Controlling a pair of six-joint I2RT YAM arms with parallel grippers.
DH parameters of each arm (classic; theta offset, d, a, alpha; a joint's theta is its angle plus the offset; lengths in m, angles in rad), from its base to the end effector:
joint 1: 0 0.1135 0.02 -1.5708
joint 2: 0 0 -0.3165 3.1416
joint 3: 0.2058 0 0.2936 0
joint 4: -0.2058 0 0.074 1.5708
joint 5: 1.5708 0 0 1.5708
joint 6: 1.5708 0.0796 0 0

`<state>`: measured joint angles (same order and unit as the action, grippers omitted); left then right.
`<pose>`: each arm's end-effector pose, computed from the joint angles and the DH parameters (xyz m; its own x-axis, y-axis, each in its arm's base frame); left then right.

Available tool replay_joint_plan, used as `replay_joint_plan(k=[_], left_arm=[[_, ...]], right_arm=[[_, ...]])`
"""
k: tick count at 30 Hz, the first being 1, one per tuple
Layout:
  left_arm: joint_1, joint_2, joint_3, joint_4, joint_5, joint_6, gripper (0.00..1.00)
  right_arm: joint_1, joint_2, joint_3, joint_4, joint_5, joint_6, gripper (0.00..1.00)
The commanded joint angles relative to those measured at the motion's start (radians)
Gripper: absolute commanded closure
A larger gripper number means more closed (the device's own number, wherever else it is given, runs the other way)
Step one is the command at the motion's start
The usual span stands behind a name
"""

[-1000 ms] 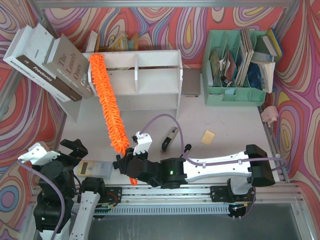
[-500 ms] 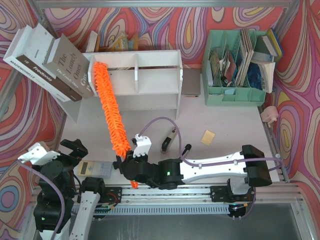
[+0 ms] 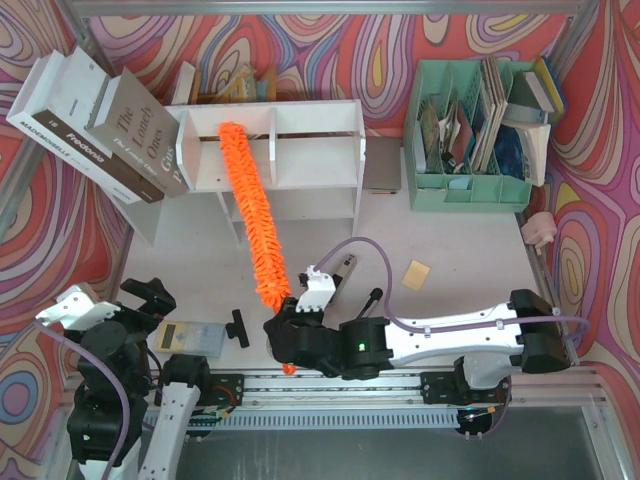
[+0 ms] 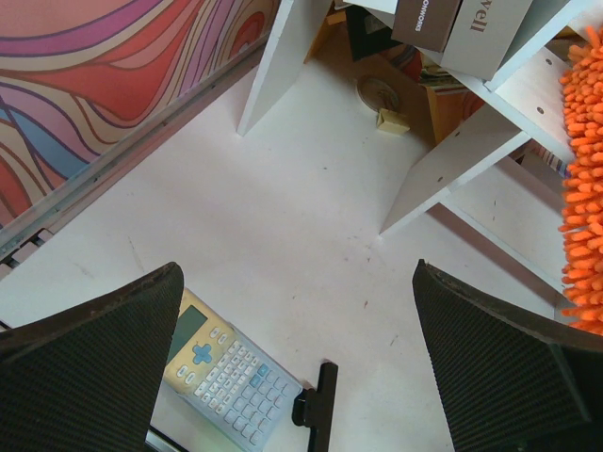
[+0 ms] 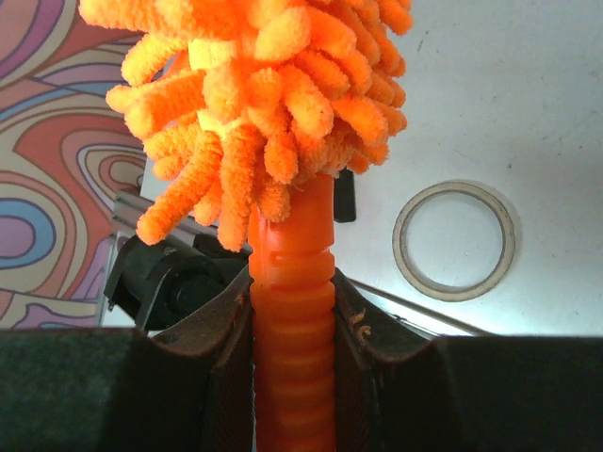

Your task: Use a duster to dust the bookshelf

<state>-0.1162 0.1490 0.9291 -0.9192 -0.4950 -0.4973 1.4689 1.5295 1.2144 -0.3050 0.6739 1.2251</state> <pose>0.0161 0.0362 0.3853 0.0532 -0.4288 -0.9018 -0.3867 0.8238 -0.4146 0.0911 0.4024 0.3186 -0.7028 0.3542 -0.6169 -0.1903 0.7420 0.6428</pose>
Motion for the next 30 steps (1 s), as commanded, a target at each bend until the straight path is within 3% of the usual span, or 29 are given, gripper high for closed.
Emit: replay_joint_plan(k=[1, 11, 17, 21, 30], left_arm=[[-0.002, -0.003, -0.005, -0.008, -0.013, -0.001, 0.02], [-0.002, -0.006, -0.005, -0.010, -0.012, -0.003, 0.02], [-0.002, -0.006, -0.005, -0.010, -0.013, -0.003, 0.02], [-0.002, -0.007, -0.004, -0.010, -0.013, -0.003, 0.02], [-0.002, -0.007, -0.005, -0.009, -0.013, -0.003, 0.02]], right_arm=[[-0.002, -0.040, -0.018, -0.055, 0.097, 0.118, 1.00], [-0.001, 0.092, 0.095, 0.119, -0.087, -0.116, 1.00], [0.001, 0.145, 0.151, 0.131, -0.157, -0.166, 1.00], [0.003, 0.102, 0.115, 0.120, -0.085, -0.137, 1.00], [0.019, -0.056, -0.004, -0.048, 0.138, 0.103, 1.00]])
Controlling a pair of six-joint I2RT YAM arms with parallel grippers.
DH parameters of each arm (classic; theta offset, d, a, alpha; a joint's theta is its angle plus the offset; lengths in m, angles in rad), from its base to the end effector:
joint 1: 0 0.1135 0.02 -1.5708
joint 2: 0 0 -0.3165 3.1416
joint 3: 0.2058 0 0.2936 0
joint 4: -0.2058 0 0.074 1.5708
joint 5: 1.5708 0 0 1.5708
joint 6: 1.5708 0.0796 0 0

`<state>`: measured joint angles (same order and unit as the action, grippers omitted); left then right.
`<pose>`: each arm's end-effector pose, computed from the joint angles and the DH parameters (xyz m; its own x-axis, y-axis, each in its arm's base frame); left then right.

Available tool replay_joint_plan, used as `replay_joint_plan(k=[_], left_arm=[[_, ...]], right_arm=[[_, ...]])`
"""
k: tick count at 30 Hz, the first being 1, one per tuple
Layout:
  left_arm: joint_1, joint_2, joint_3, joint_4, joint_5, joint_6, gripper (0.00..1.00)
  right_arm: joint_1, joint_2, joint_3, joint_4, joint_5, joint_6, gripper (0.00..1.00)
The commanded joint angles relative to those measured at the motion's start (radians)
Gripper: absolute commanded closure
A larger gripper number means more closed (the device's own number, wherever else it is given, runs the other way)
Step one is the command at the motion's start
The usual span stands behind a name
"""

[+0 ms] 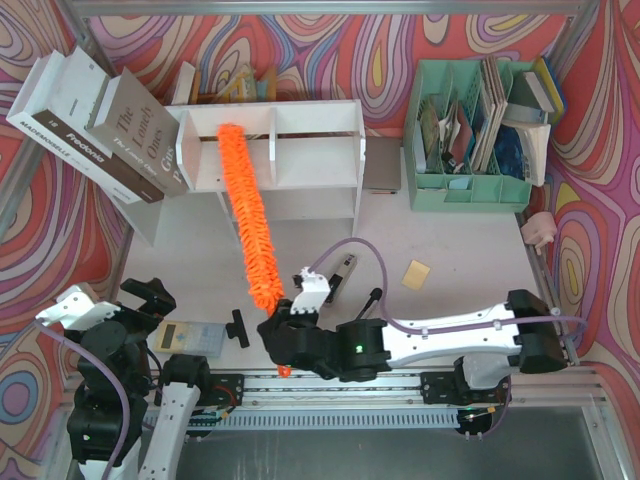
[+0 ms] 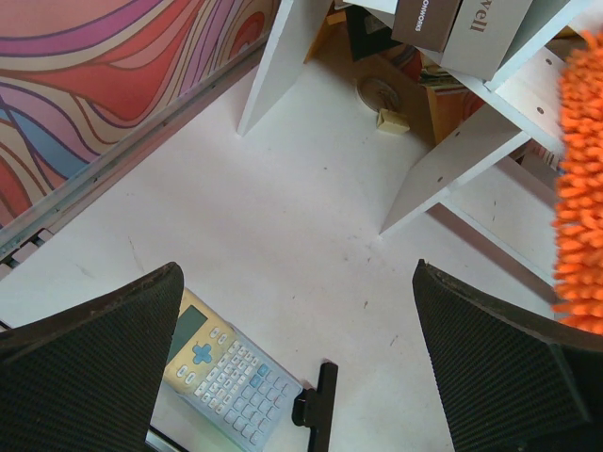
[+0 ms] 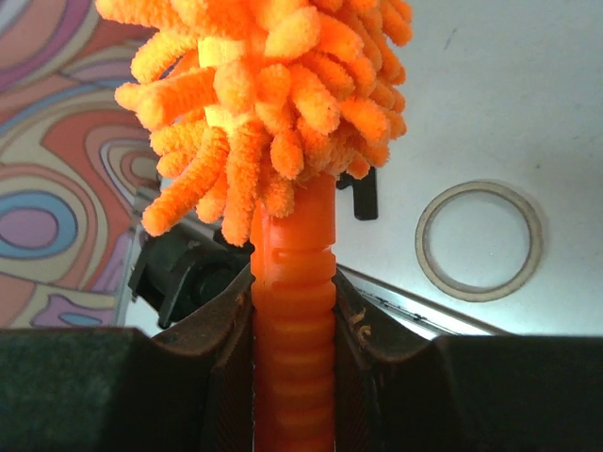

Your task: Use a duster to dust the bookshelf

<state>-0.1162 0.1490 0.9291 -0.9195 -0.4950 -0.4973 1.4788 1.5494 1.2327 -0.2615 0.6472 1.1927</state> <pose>0.0161 0.0362 0.3853 0.0529 -0.4288 -0.9018 -0.3868 0.8238 -0.4144 0.0864 0.4140 0.3223 -0.7137 0.3345 -0.6154 -0.2295 0.7184 0.6567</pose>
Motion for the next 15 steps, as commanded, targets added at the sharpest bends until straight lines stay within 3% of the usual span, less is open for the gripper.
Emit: replay_joint_plan(k=[1, 15], left_arm=[[-0.002, -0.007, -0.005, -0.009, -0.012, -0.003, 0.02], [-0.002, -0.006, -0.005, -0.008, -0.011, -0.001, 0.02]], right_arm=[[0.015, -0.085, -0.027, -0.105, 0.185, 0.153, 1.00], [0.123, -0.101, 0.034, -0.112, 0.432, 0.085, 1.00]])
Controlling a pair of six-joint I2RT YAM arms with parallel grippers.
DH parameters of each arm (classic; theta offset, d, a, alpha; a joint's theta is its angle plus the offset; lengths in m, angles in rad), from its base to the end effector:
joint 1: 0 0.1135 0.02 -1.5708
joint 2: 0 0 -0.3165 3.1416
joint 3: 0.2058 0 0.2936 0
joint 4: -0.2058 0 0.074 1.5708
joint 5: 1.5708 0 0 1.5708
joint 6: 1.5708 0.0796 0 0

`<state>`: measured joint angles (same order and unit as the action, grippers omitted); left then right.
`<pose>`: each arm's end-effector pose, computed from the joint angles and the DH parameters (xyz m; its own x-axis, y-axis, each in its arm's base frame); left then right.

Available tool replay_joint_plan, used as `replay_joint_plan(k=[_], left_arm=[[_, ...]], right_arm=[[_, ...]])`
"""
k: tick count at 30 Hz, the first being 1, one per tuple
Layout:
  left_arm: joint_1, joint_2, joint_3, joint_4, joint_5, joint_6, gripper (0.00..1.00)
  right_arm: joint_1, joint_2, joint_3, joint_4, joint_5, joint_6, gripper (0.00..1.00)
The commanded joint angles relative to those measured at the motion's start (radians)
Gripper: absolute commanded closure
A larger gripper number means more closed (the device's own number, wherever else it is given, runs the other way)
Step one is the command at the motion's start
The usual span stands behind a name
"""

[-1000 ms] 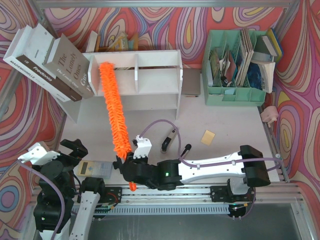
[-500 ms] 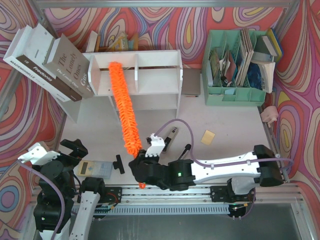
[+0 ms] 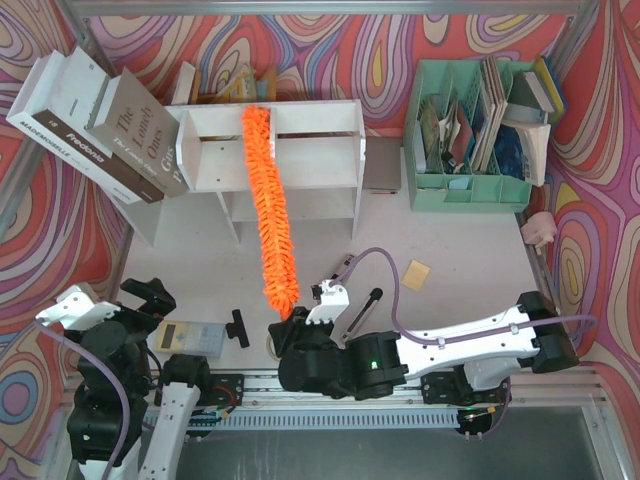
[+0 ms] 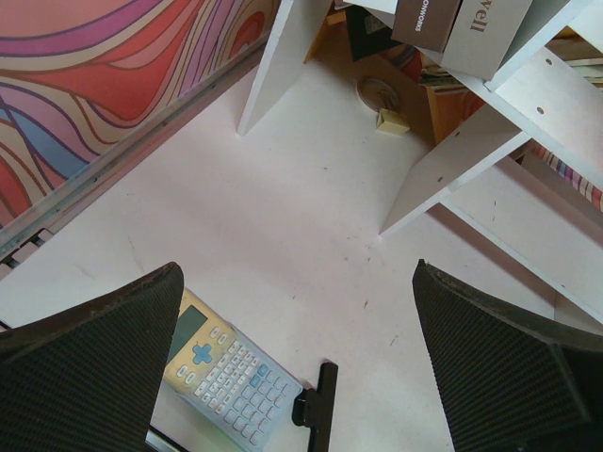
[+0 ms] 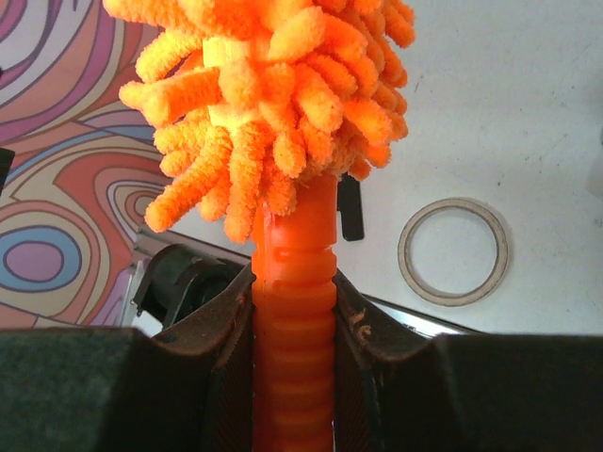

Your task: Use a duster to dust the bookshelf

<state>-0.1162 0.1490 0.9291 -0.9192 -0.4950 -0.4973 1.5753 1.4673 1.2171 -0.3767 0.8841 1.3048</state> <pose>0.0161 0.0362 0.3853 0.0532 -0.4288 -0.9018 -0.3867 0.8238 -0.4146 0.0598 0.3817 0.3423 -0.6137 0.4473 -0.6506 -0.1699 0.7299 0.6621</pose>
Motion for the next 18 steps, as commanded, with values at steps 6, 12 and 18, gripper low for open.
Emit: replay_joint_plan(k=[6, 12, 18], left_arm=[[-0.002, -0.006, -0.005, -0.007, -0.011, -0.001, 0.02], [-0.002, -0.006, -0.005, -0.007, -0.011, -0.001, 0.02], [-0.002, -0.010, -0.004, -0.009, -0.012, -0.003, 0.02]], right_arm=[[0.049, -0.032, 0.037, 0.061, 0.228, -0.085, 1.00], [0.041, 0.002, 0.030, 0.033, 0.164, -0.035, 1.00], [-0.019, 0.038, 0.031, 0.028, 0.014, -0.023, 1.00]])
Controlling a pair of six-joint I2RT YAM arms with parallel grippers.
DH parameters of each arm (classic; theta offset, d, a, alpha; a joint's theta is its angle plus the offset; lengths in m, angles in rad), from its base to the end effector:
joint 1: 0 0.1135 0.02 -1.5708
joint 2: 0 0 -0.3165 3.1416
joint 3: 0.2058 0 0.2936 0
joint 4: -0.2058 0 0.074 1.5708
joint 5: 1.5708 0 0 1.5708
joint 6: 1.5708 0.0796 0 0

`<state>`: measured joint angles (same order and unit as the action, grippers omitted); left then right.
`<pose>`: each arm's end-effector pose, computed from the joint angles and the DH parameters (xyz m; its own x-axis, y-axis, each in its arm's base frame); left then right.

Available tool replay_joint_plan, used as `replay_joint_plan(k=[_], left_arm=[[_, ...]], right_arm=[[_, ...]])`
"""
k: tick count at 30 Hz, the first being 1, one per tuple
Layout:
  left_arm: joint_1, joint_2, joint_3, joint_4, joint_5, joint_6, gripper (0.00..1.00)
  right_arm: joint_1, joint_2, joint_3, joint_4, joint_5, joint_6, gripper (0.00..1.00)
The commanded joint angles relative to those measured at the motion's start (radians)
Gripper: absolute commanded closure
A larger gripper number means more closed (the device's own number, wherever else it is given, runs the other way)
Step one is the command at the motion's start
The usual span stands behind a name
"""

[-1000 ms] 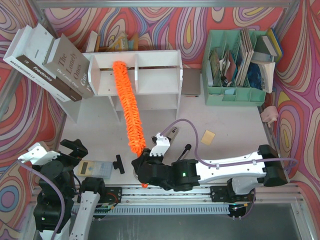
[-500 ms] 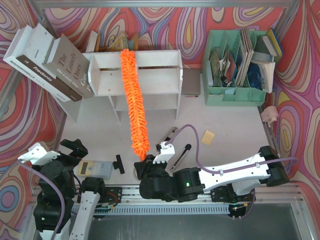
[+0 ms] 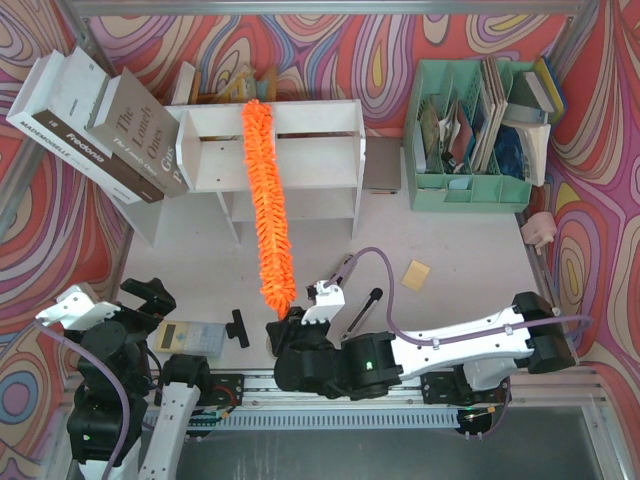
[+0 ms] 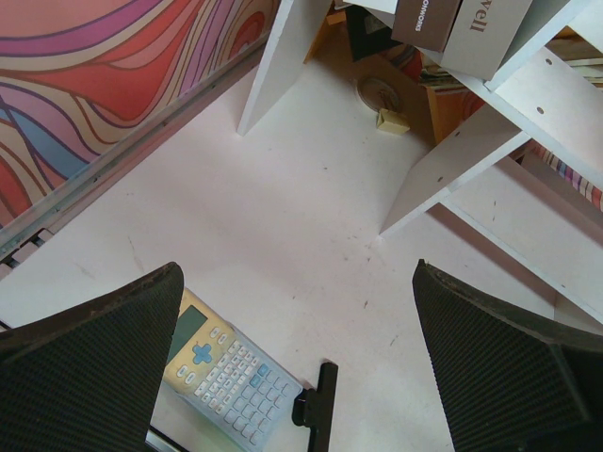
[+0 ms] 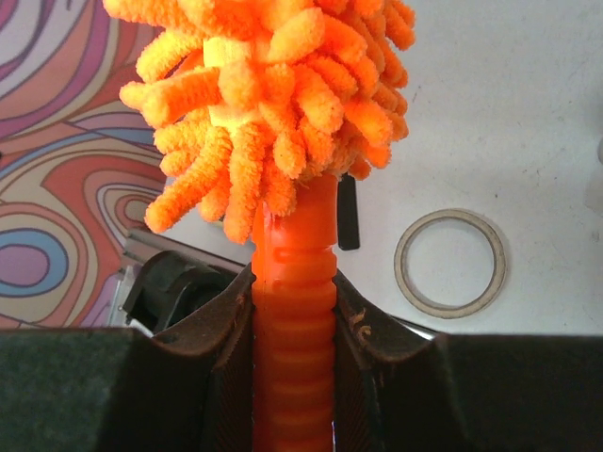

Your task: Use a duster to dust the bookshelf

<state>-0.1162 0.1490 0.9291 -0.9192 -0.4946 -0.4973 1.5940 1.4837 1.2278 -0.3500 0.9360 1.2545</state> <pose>0.0161 0.0362 0.3853 0.0530 -0.4289 -0.9018 -0.3864 0.8239 -0.4146 0.0551 0.3867 0.3451 -0.5739 0.4387 -0.6915 -0.2017 0.7426 0.6386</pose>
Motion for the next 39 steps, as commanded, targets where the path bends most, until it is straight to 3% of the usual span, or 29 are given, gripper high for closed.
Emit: replay_joint_plan(k=[1, 10, 19, 26, 39], left_arm=[[-0.002, -0.011, -0.005, -0.010, -0.013, -0.003, 0.02], [-0.002, -0.012, -0.004, -0.010, -0.013, -0.003, 0.02], [-0.002, -0.014, -0.004, -0.010, -0.013, -0.003, 0.02], [-0.002, -0.013, -0.005, -0.010, -0.012, -0.003, 0.02], [-0.002, -0.012, -0.004, -0.010, -0.011, -0.003, 0.02]], right_arm=[[-0.045, 0.024, 0.019, -0.003, -0.049, 0.036, 1.00], [-0.080, 0.061, 0.044, -0.041, -0.119, 0.068, 1.00], [-0.112, 0.130, 0.114, 0.077, -0.235, -0.154, 1.00], [-0.112, 0.204, 0.180, 0.106, -0.333, -0.237, 1.00], [-0.111, 0.012, 0.004, 0.001, -0.108, 0.034, 1.00]])
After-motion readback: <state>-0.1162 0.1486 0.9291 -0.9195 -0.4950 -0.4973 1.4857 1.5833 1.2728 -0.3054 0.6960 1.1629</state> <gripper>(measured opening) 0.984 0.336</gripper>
